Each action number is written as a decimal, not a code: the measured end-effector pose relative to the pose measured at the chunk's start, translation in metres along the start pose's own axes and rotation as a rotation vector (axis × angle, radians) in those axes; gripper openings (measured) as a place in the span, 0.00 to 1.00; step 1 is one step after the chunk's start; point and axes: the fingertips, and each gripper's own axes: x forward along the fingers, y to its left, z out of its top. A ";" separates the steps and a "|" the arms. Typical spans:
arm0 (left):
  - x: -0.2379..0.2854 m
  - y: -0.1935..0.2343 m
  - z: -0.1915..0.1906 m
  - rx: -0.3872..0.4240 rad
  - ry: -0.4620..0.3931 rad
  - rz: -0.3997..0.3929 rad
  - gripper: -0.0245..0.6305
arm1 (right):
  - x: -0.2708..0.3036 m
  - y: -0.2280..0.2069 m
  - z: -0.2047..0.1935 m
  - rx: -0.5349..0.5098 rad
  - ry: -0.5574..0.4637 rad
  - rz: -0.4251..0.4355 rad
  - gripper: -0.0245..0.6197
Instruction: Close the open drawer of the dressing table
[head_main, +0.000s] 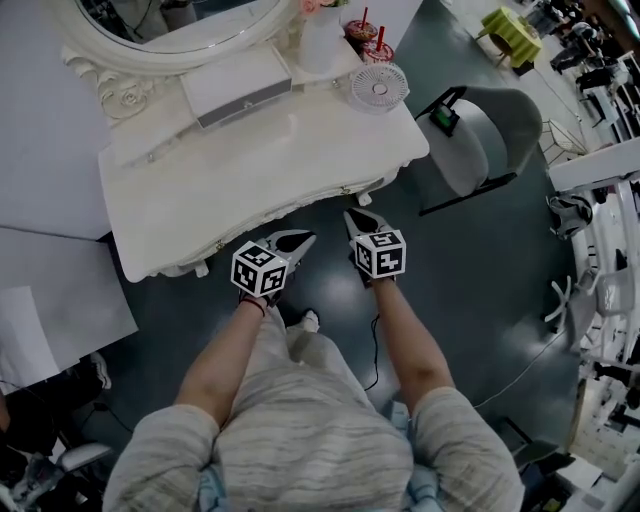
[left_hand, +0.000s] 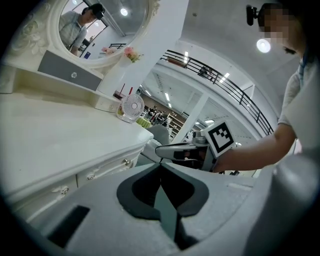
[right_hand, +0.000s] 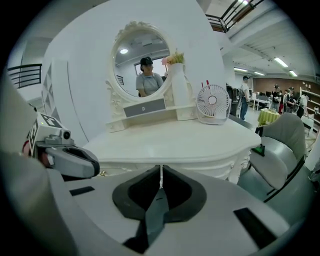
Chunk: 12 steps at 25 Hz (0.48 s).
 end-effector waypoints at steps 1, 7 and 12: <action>-0.002 -0.003 0.002 0.005 -0.003 0.000 0.06 | -0.007 0.004 0.003 0.006 -0.014 0.009 0.07; -0.012 -0.021 0.009 0.024 -0.014 -0.005 0.06 | -0.044 0.033 0.013 0.019 -0.071 0.055 0.05; -0.017 -0.040 0.009 0.040 -0.014 -0.017 0.06 | -0.075 0.051 0.016 0.053 -0.116 0.079 0.05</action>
